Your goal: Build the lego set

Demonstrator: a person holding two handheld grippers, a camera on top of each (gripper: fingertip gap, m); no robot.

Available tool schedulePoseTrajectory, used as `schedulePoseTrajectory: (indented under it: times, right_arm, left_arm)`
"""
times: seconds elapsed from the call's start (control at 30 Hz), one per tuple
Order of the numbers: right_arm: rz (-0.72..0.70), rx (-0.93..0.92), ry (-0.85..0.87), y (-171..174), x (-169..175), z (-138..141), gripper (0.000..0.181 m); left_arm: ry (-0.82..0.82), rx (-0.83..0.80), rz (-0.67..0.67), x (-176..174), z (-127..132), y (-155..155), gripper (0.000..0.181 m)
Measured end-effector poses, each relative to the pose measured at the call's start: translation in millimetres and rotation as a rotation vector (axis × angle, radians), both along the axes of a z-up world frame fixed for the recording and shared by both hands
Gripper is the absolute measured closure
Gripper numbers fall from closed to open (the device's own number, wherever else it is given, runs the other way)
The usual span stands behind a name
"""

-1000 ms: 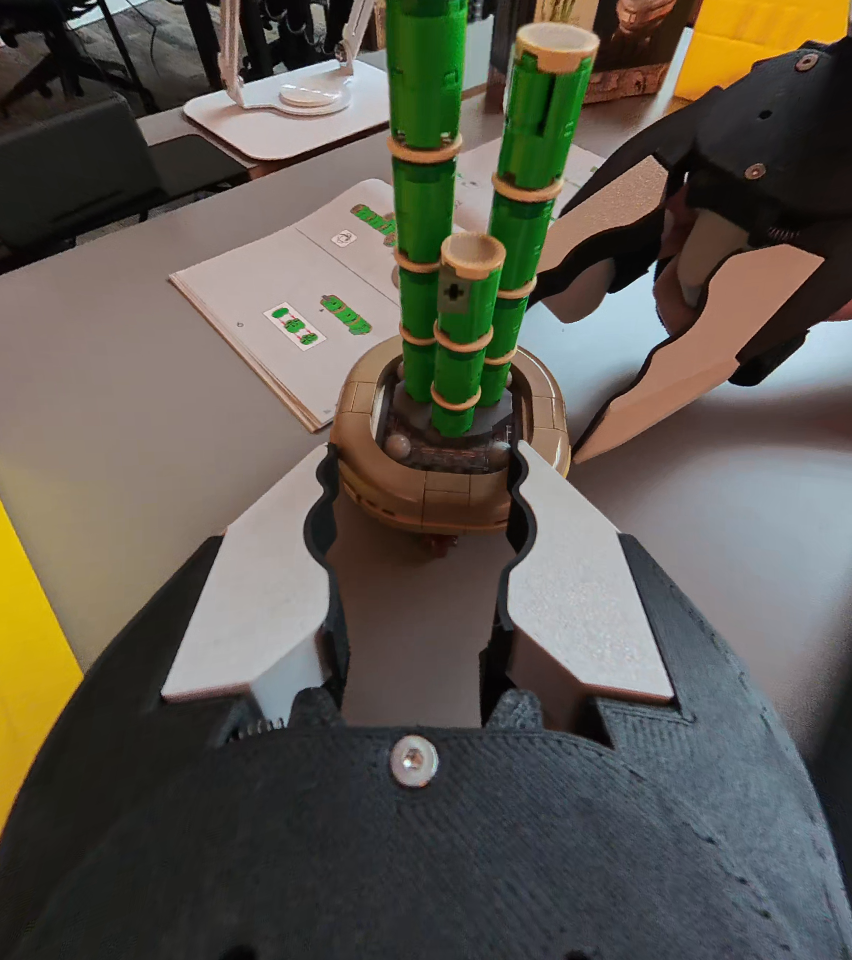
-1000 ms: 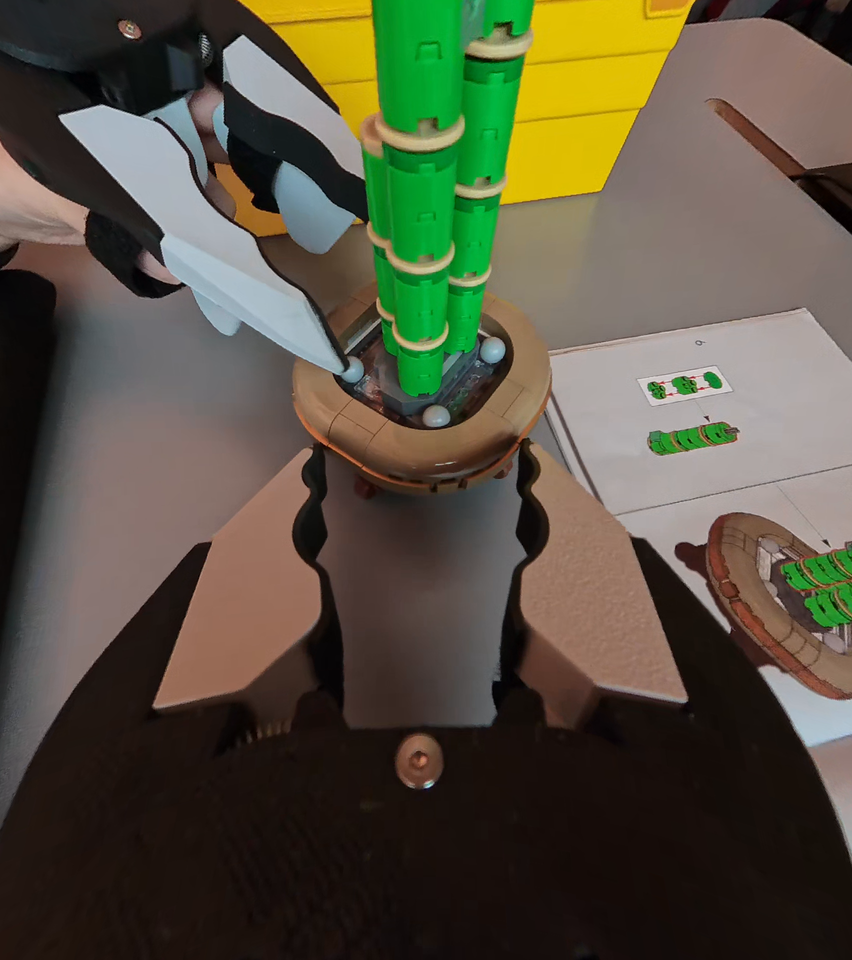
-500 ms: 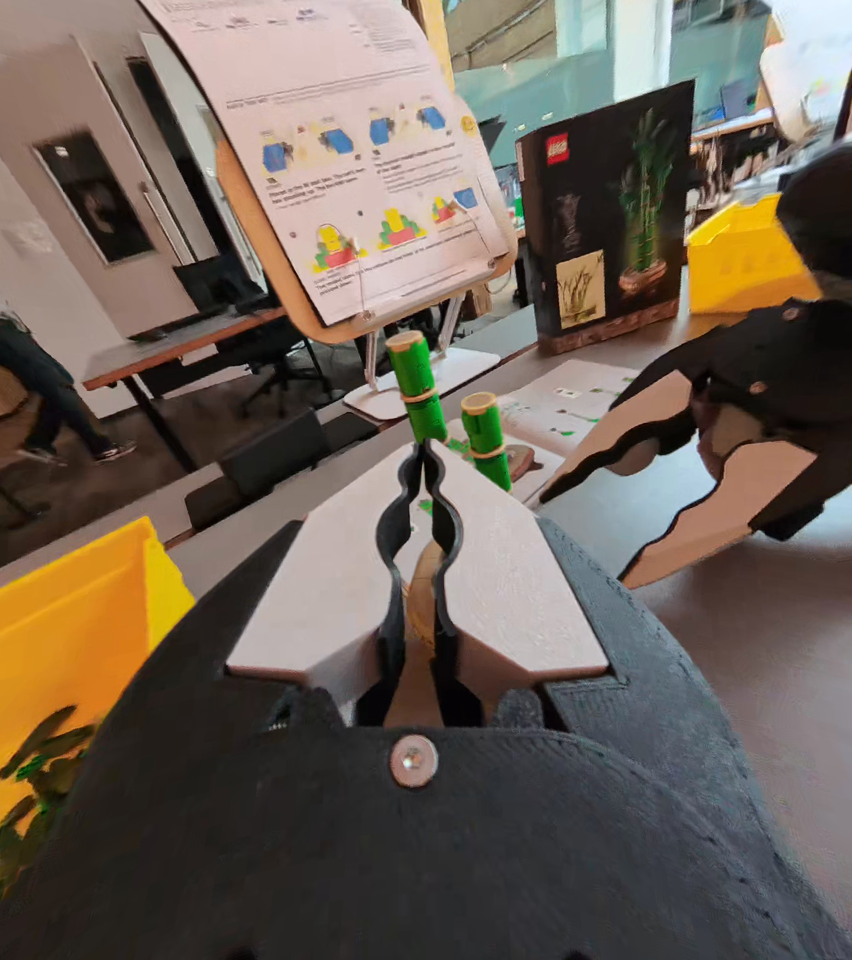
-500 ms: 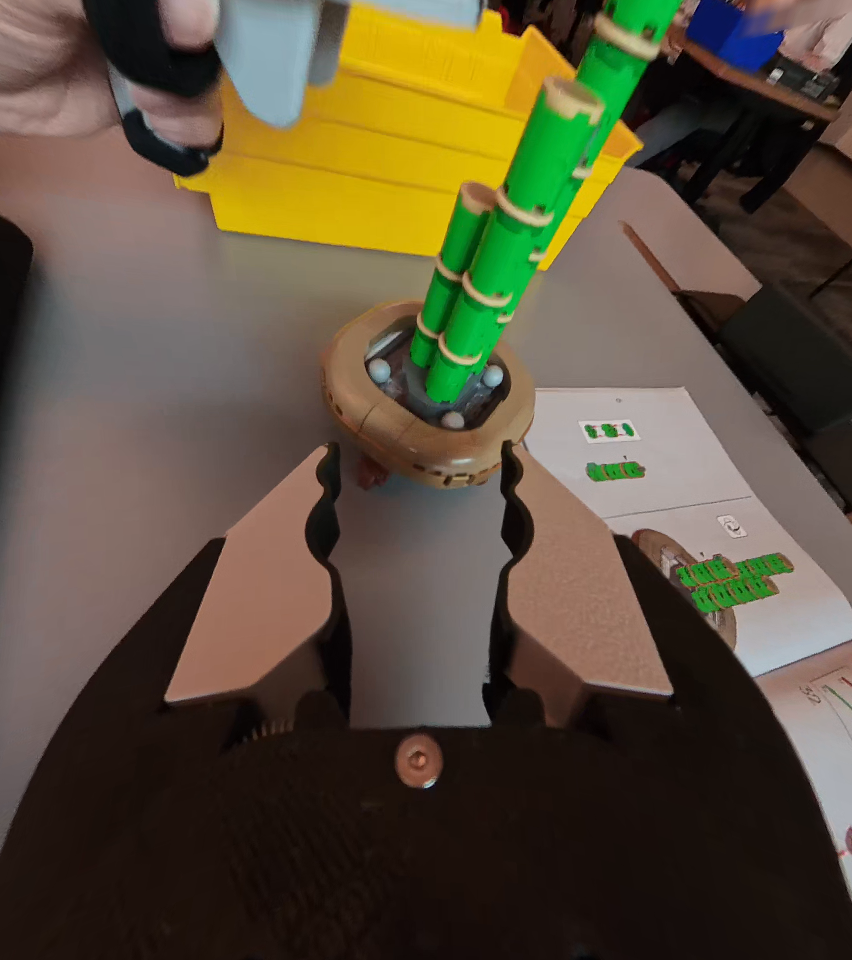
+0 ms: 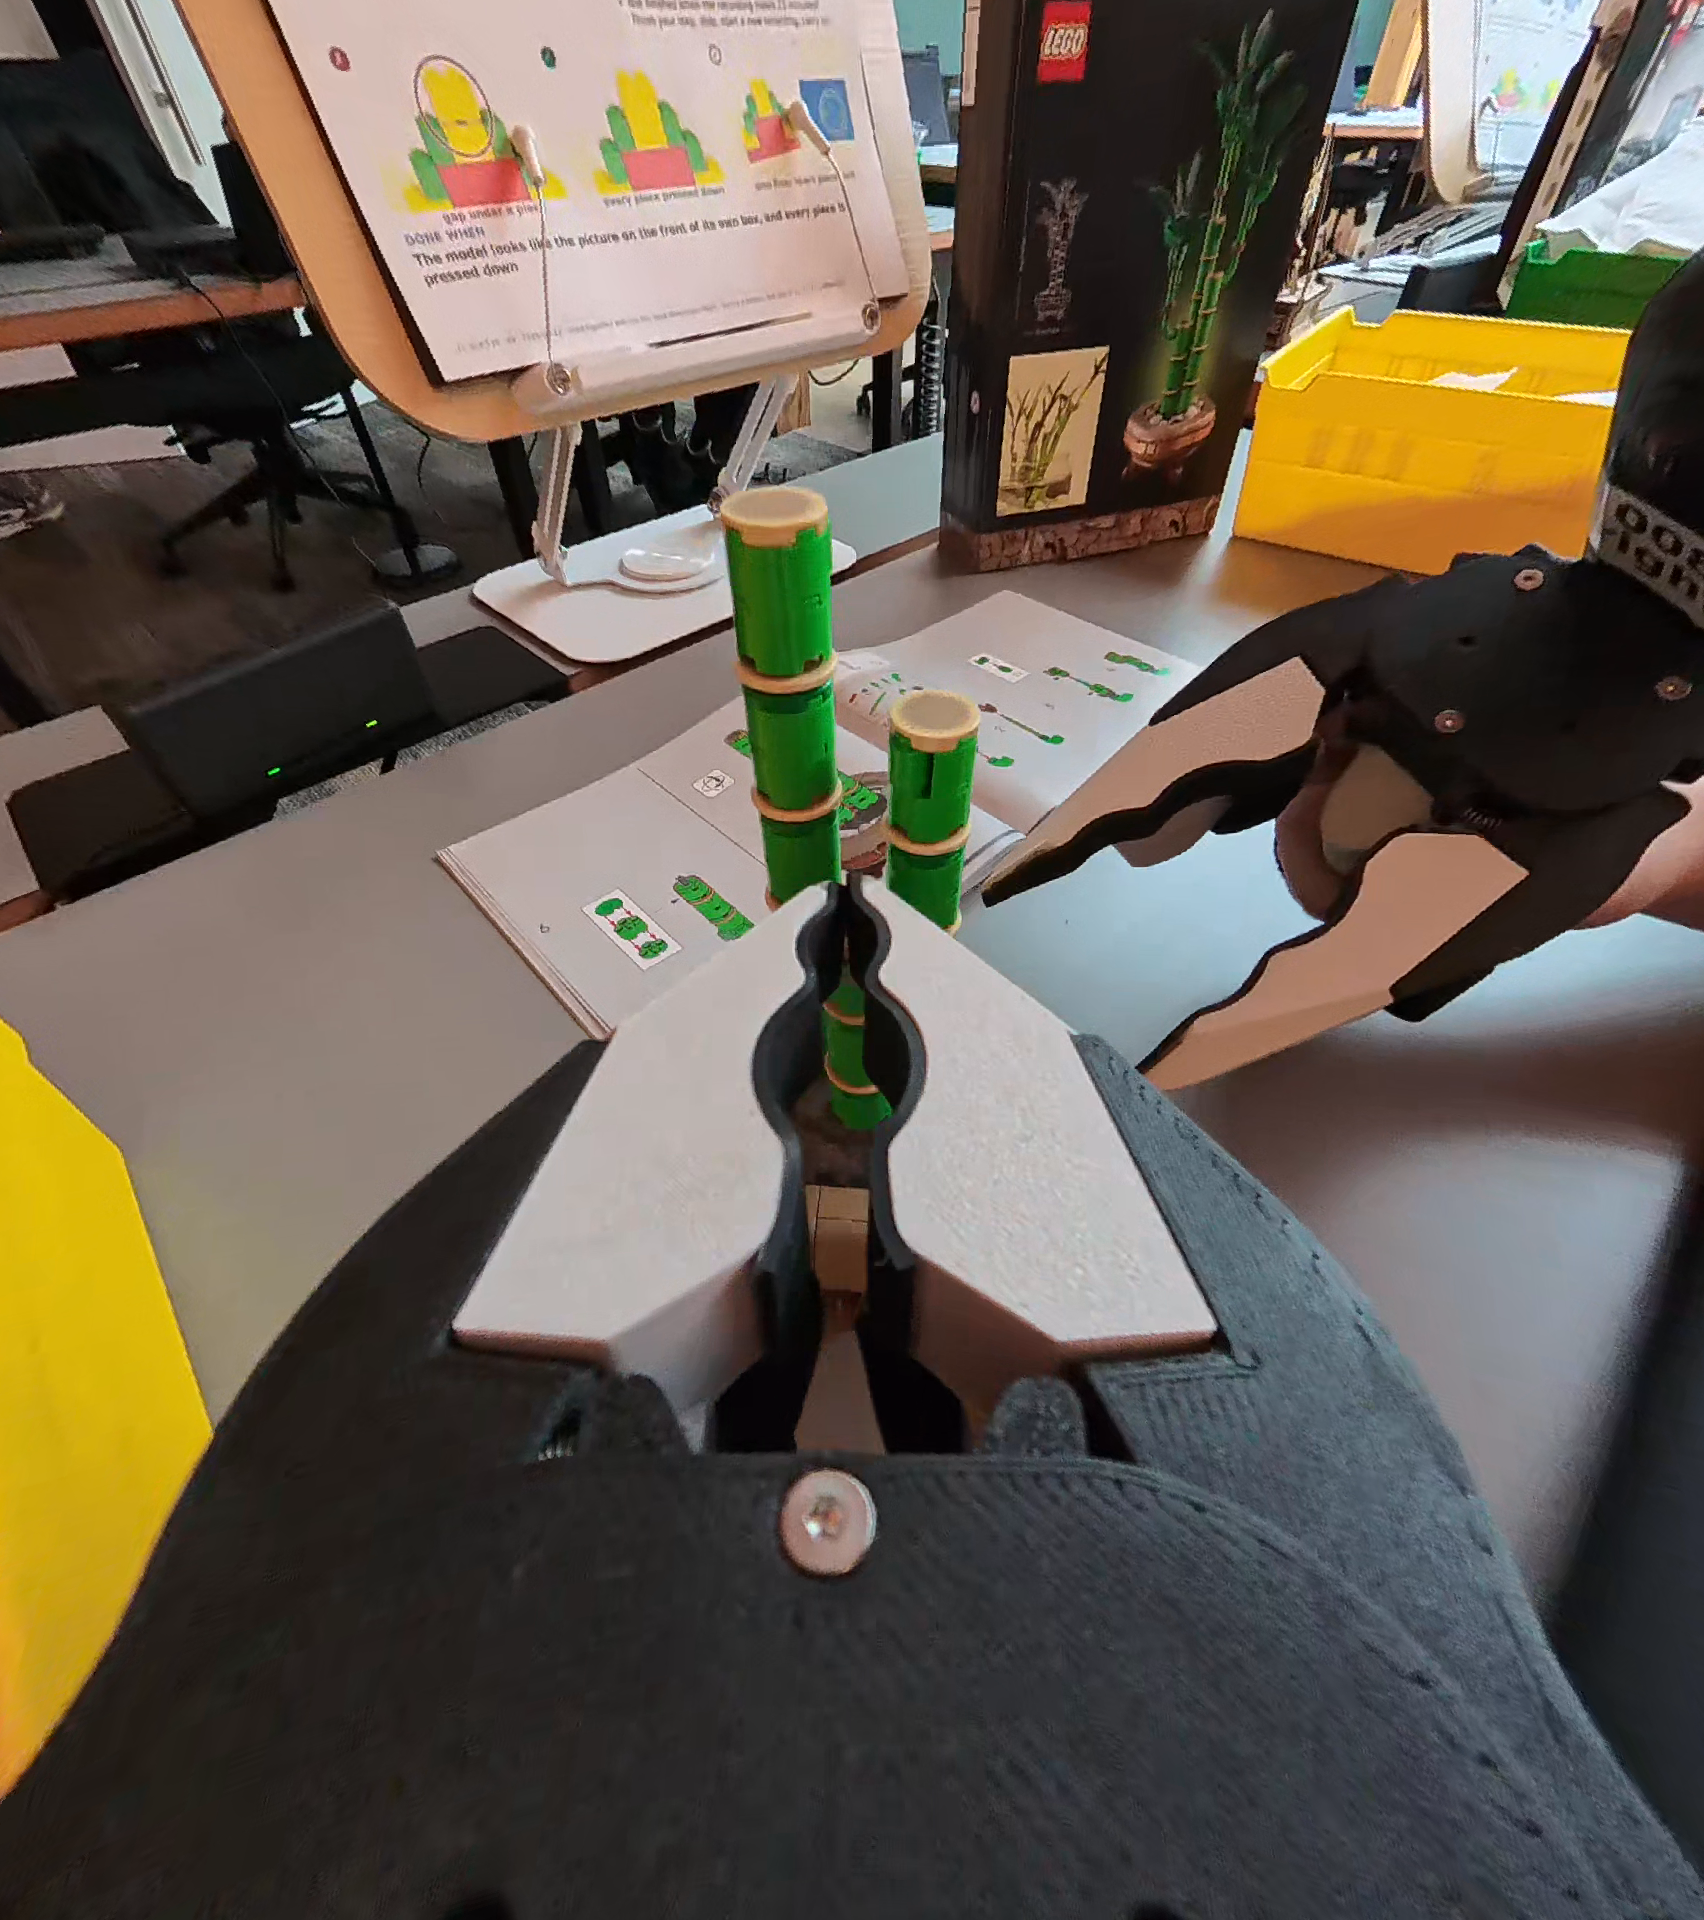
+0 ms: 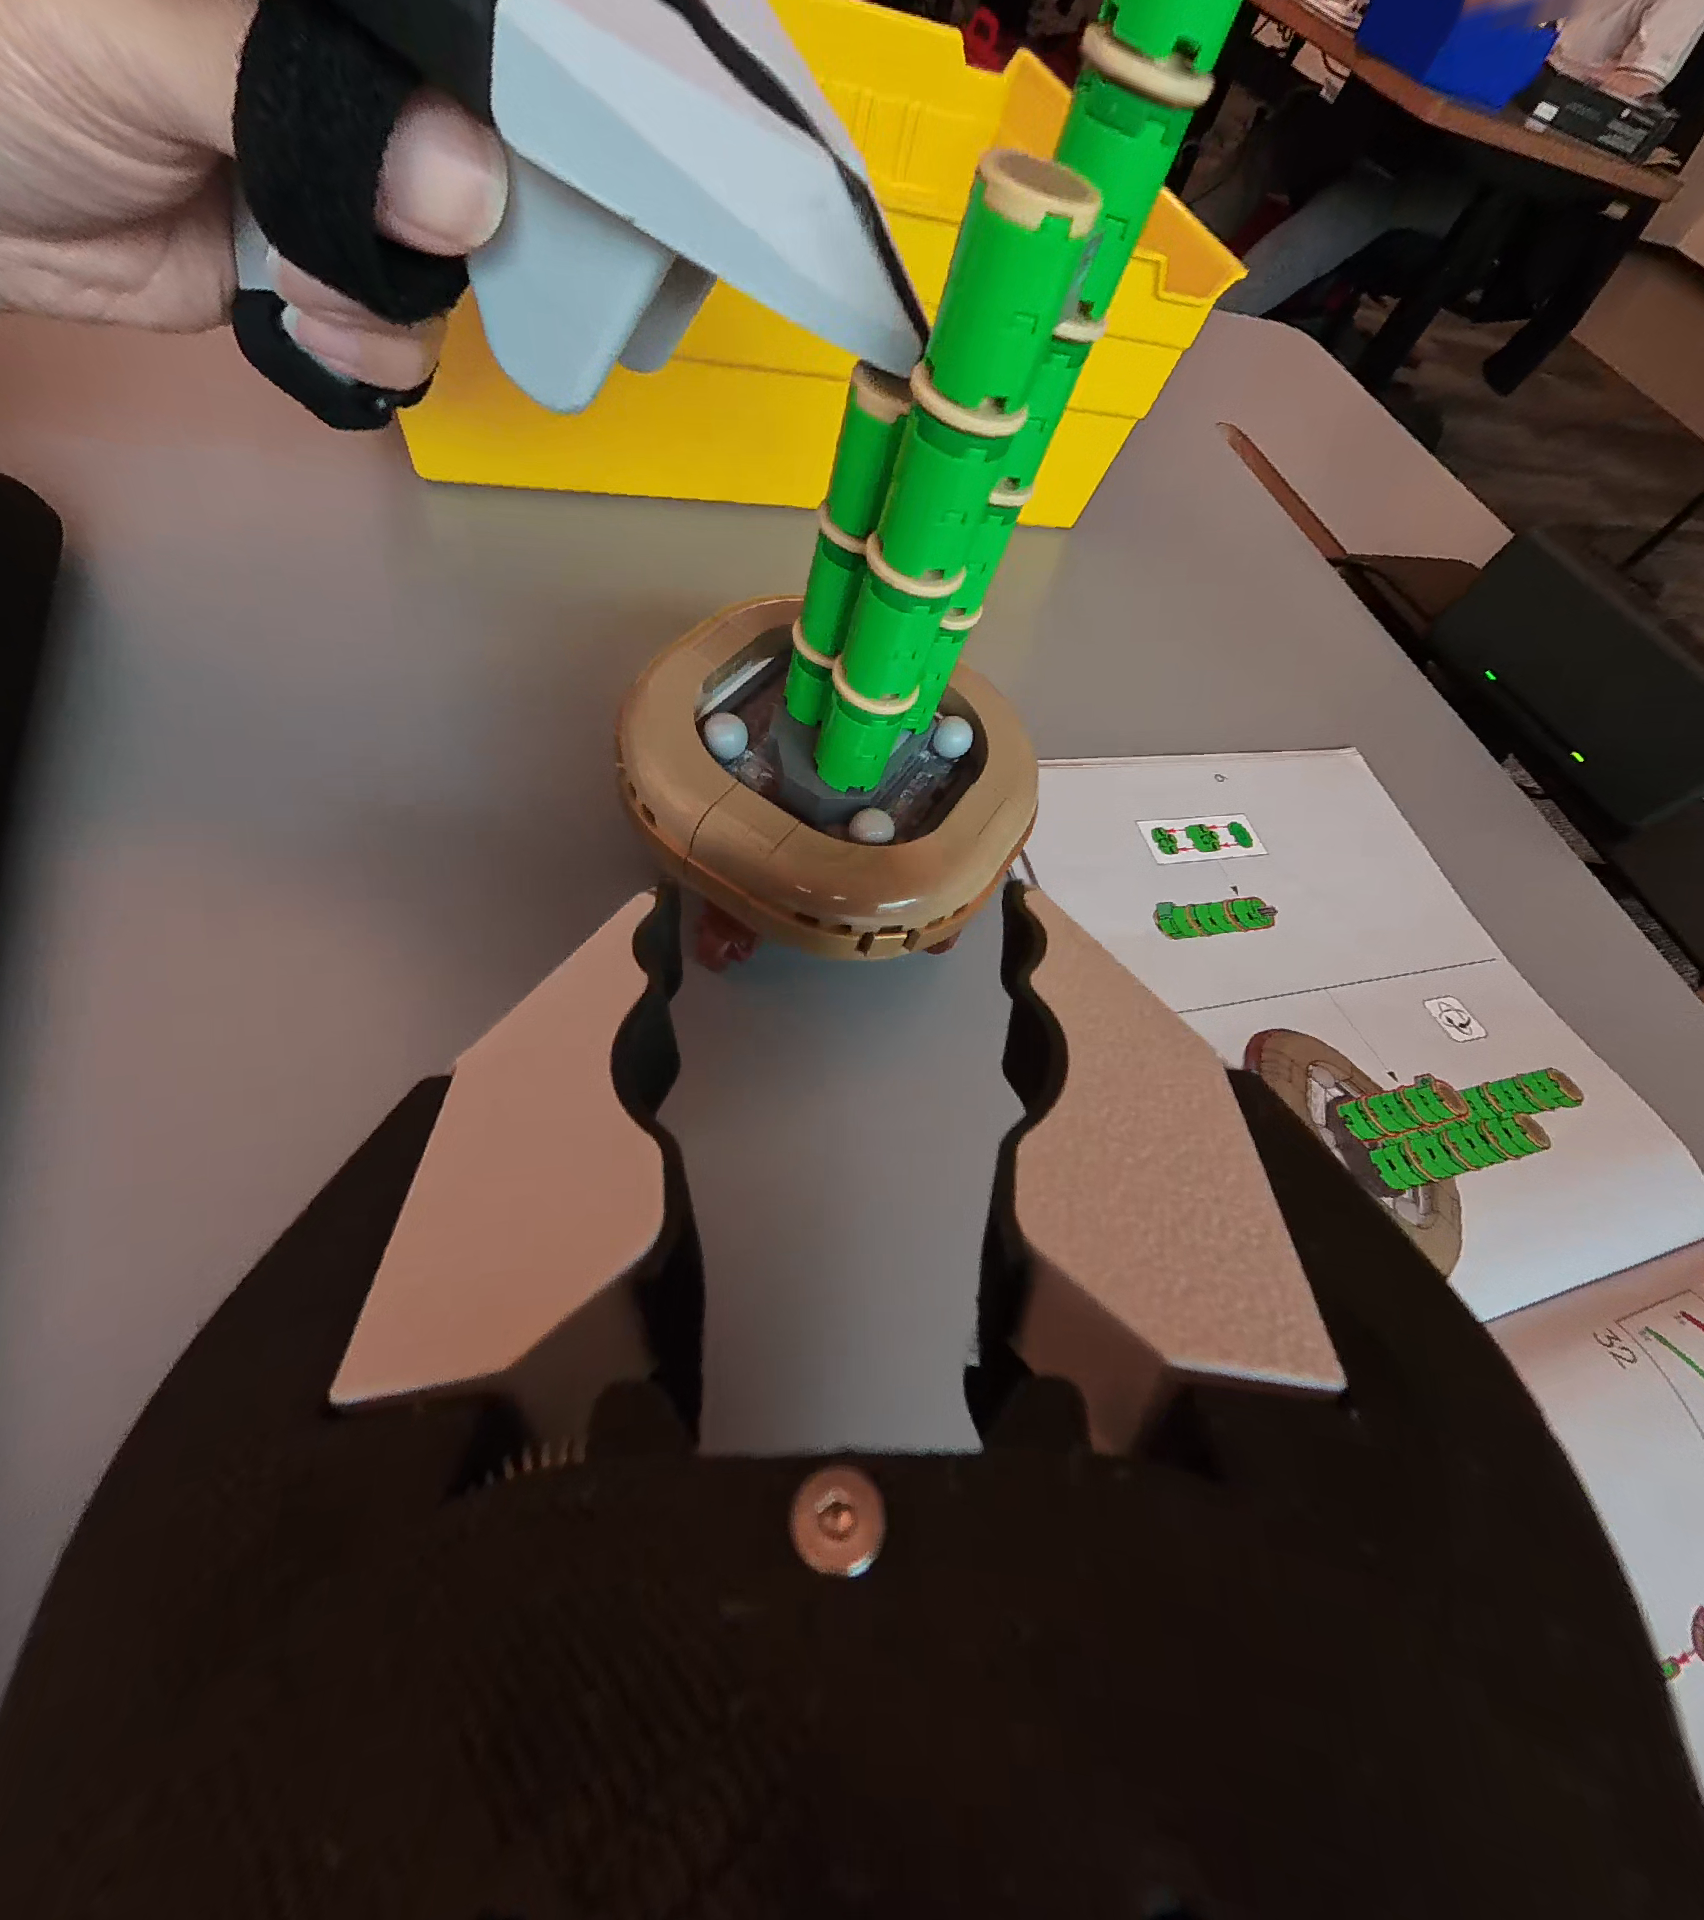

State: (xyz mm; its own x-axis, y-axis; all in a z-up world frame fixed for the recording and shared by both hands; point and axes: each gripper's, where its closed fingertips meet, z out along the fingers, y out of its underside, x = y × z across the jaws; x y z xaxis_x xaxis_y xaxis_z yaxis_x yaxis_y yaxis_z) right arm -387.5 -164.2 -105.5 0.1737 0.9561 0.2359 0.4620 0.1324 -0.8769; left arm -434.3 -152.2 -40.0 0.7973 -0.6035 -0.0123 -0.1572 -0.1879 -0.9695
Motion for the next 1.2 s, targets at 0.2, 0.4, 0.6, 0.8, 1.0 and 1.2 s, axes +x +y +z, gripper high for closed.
schedulePoseTrajectory:
  times: [0.2,0.4,0.6,0.8,1.0,1.2]
  right_arm:
    - [0.003,0.014,-0.021,-0.3,4.4,-1.6,0.119]
    - [0.001,0.028,-0.04,0.9,9.5,-1.3,0.118]
    - [-0.162,0.144,0.085,3.9,63.0,72.2,0.098]
    - [-0.465,0.274,0.298,16.3,189.1,217.1,0.094]
    - [-0.561,0.197,0.367,40.0,221.4,307.7,0.065]
    - [-0.665,0.027,0.159,74.4,236.7,207.4,0.049]
  left_arm:
    - [-0.044,0.012,-0.016,4.8,8.7,0.7,0.181]
    - [0.0,-0.001,-0.007,5.3,2.0,3.4,0.181]
    - [-0.309,0.175,0.056,-12.2,72.3,-50.6,0.181]
    - [-0.054,0.272,0.008,49.1,154.5,-84.0,0.133]
    - [0.239,0.126,-0.03,139.3,203.0,-30.6,0.067]
    - [0.267,-0.147,0.059,163.6,83.0,12.8,0.035]
